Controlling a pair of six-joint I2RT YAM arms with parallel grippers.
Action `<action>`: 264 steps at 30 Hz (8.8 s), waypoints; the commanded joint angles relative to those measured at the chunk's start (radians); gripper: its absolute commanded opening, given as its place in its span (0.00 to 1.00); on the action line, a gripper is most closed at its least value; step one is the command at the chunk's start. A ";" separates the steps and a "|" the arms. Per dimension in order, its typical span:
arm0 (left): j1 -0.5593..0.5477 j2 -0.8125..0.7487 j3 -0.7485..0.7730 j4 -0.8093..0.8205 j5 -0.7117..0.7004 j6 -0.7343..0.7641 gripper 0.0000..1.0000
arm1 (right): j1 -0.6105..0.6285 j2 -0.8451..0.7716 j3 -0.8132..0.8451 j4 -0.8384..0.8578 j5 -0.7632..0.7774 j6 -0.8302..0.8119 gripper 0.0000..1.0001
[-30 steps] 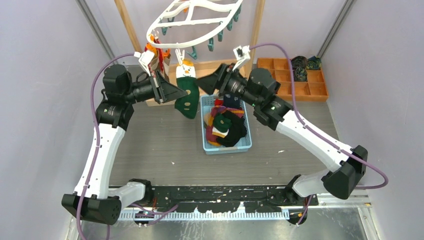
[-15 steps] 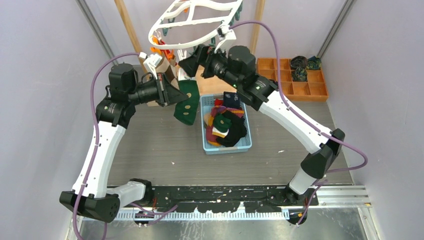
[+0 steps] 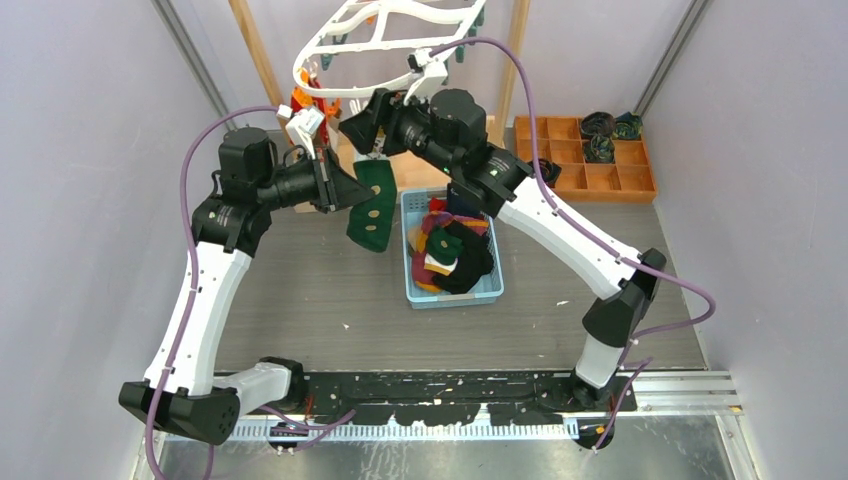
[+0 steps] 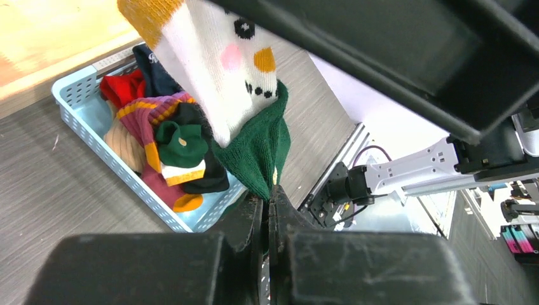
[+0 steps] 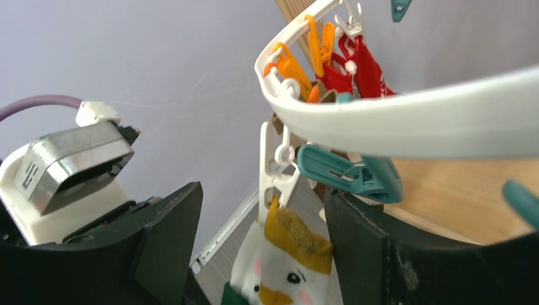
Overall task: Remove the socks clipped to the hanger
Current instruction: Remove the sock from the hanger, then place the sock in the bin, then adjust the sock in the bin, then remove the sock from the hanger.
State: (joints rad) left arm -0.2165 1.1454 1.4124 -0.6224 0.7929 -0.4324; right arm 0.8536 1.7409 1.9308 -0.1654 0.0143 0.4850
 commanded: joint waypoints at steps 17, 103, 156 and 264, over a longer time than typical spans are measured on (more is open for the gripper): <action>-0.017 -0.029 0.031 -0.083 -0.042 0.072 0.00 | 0.003 0.105 0.172 0.079 0.071 -0.045 0.55; -0.013 -0.059 0.099 -0.386 -0.106 0.247 1.00 | -0.246 -0.309 -0.877 0.006 -0.545 -0.069 0.00; 0.475 0.088 0.154 -0.437 -0.153 0.363 1.00 | -0.235 -0.351 -0.764 0.056 0.152 -0.010 0.99; 0.279 0.063 0.181 -0.178 0.442 -0.030 0.84 | 0.001 -0.249 -0.776 1.088 -0.557 0.627 0.01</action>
State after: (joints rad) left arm 0.0860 1.2301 1.6306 -0.9977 1.1786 -0.3176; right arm 0.8486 1.5955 1.1732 0.8722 -0.4557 1.0248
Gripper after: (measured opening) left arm 0.849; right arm 0.058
